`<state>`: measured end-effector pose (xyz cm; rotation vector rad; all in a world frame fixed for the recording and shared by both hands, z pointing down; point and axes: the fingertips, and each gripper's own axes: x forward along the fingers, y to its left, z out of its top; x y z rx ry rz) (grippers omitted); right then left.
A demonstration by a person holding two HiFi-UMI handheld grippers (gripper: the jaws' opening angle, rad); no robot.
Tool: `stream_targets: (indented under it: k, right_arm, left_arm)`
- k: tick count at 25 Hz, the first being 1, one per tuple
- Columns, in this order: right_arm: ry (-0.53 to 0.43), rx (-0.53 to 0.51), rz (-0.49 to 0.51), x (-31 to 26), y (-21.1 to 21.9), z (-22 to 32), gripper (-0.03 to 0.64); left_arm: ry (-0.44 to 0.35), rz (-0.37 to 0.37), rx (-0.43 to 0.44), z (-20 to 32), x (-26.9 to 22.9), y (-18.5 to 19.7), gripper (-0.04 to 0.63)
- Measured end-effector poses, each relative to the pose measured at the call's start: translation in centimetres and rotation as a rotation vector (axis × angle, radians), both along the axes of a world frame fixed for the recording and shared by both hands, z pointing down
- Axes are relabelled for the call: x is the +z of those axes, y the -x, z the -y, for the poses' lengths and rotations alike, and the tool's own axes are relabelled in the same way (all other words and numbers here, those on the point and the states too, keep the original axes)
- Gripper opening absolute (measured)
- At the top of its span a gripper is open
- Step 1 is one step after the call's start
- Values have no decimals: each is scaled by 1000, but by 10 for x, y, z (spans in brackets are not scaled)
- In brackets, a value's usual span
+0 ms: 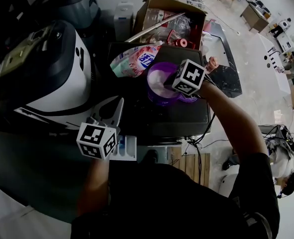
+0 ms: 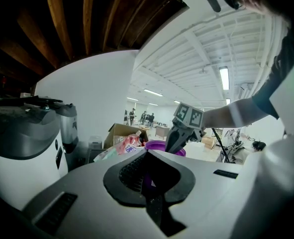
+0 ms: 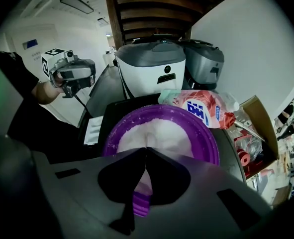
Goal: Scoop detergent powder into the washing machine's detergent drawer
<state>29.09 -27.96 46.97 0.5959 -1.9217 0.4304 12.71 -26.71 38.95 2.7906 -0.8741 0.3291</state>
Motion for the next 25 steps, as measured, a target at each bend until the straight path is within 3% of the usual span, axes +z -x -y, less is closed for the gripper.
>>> stream_targets:
  k: [18, 25]
  right_arm:
    - [131, 59, 74, 1, 6, -7, 21]
    - [174, 126, 165, -3, 8, -9, 21]
  left_arm:
    - [10, -7, 10, -1, 1, 0, 9]
    - [11, -9, 12, -4, 2, 1, 8]
